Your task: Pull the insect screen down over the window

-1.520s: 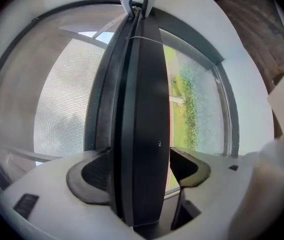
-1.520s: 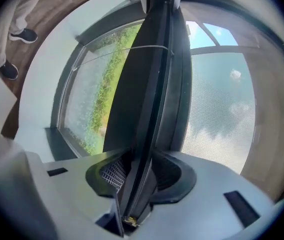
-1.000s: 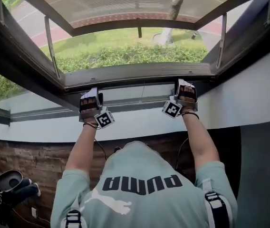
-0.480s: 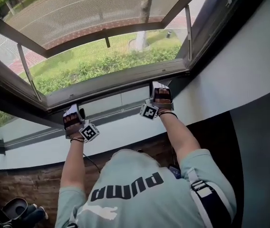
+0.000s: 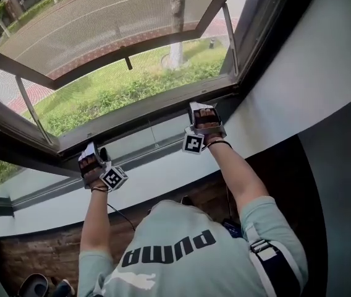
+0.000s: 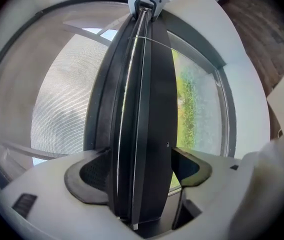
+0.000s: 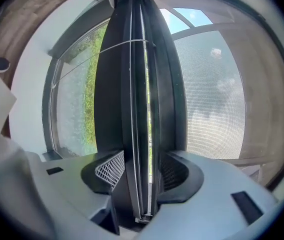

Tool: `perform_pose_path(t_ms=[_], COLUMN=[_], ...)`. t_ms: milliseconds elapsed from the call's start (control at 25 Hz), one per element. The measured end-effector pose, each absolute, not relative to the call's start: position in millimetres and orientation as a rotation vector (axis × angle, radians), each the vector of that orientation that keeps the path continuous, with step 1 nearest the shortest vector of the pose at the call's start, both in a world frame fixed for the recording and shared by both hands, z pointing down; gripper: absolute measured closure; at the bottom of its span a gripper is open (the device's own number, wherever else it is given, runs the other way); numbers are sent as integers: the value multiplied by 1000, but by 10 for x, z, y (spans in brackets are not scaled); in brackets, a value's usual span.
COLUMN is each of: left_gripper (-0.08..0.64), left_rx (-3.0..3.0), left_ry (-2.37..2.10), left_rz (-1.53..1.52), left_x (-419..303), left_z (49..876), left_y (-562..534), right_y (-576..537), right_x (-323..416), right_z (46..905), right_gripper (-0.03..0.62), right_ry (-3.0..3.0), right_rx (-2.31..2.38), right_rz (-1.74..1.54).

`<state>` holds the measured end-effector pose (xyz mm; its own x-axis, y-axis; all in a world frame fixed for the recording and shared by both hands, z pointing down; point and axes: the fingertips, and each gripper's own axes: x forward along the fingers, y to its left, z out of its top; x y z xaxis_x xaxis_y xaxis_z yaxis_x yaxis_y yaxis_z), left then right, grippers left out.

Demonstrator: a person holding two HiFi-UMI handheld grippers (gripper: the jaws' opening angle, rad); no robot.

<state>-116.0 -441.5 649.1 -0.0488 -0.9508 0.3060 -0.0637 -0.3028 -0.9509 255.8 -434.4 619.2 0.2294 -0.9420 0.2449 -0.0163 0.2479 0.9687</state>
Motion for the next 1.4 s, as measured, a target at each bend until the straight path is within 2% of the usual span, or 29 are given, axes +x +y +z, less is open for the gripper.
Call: perform_pose_path(t_ms=[160,280,440,520,840,1160,1400], left_gripper=[187,241,239,198,202,189,183], left_rx=[-1473,-1514,-1520,-1477,-1496,-1414,-1391], left_ry=[1125,1072,1069,1054,1059,1125,1147], left_rz=[-1455,-1493,-1508,-1514,-1643,-1532,-1457], left_x=[-1154,-1169,-1180,-1221,-1195,-1234,-1096], left_z=[6496,6657,6767,6822,6795,6784,6695], left_y=[-4361,-4277,-4296,-4349,-4185,-4300,-4374], right_y=[-4290,-4200,-4253,-4304,-4204,-4282,-4225], right_x=[2535,2518,2529,2531,2561,2612,2711], right_z=[6222,6403,6463,6441,6458,6465,6352], right_gripper=[403,469,466,433,425,426,485], right_ry=[-1162,-1201,-1187,-1155,-1112,-925,-989], right_rx=[1126,1095,1128,1144,1103,1093,1032], right_rz=[-811,-780,-812,-851,-845,-985,-968])
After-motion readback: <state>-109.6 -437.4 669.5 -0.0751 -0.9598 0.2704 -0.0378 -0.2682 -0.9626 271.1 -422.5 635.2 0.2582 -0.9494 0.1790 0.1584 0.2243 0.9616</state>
